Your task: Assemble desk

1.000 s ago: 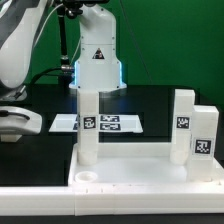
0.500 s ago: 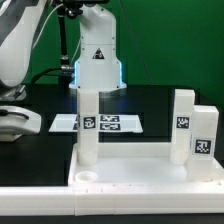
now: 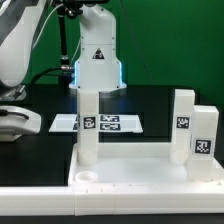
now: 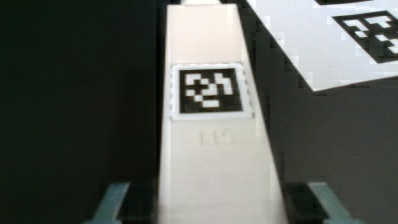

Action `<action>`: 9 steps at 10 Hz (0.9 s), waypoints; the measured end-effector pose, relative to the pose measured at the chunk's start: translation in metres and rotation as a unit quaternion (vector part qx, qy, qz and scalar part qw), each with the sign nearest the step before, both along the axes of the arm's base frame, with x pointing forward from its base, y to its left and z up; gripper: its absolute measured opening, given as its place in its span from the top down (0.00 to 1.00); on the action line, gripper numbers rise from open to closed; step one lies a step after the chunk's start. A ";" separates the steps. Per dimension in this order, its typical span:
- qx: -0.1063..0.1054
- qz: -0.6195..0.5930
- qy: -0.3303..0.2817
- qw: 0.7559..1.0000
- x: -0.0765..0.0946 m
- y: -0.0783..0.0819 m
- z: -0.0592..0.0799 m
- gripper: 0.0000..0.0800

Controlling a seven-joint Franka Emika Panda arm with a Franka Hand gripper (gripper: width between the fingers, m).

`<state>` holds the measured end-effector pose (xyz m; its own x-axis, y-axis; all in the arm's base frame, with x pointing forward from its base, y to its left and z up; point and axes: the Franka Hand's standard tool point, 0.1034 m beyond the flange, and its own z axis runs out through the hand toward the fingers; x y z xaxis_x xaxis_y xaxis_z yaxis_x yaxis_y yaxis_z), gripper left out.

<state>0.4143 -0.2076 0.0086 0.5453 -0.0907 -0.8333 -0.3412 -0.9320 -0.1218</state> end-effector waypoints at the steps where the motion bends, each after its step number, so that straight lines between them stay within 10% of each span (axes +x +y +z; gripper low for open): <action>1: -0.004 0.009 -0.015 1.000 0.014 0.005 0.015 0.64; 3: 0.002 0.015 -0.048 0.999 0.029 0.022 0.064 0.64; 7: -0.035 0.018 -0.115 0.993 0.038 0.008 0.053 0.64; 9: -0.043 0.036 -0.179 0.982 0.069 0.026 0.101 0.64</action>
Offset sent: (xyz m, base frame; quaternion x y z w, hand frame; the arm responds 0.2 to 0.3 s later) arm -0.0266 -0.0264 -0.0054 0.0201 0.0914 0.0596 0.9938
